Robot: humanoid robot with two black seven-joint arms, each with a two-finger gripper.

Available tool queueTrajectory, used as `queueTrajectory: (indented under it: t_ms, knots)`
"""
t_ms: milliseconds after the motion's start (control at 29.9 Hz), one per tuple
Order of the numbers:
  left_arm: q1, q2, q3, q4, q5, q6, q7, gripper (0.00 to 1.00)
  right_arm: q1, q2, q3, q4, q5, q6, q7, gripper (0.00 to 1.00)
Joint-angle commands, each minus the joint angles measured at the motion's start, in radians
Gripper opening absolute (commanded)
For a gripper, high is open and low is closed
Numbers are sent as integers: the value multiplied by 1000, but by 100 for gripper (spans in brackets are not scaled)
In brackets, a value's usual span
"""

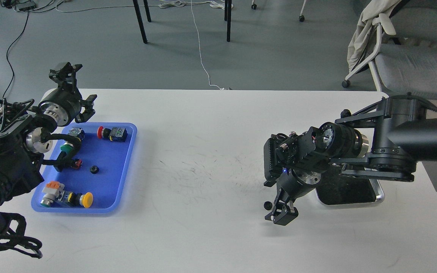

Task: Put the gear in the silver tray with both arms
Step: 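Lower the right gripper onto the black gear and close it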

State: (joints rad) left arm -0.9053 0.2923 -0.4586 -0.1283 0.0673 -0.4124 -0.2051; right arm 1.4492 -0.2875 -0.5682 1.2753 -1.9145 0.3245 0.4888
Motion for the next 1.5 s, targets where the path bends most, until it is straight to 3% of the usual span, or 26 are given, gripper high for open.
queueTrajectory:
  t_ms: [0,301,702,836,1471]
  knots:
    - [0,4,0,1,-1,-2,0,99,5,24,-18,-11,-4,2,0,94]
    - [0,5,-2,1,-6,-3,0,99,5,54,-22,-27,-9,2,0,92]
    - [6,27,-2,1,-21,-17,-2,99,10,84,-50,-50,-26,2,0,77]
    - [6,27,-2,1,-31,-17,-2,99,13,94,-51,-56,-38,5,0,67]
    - [16,25,-2,1,-32,-17,-2,99,19,107,-78,-70,-54,7,0,50]
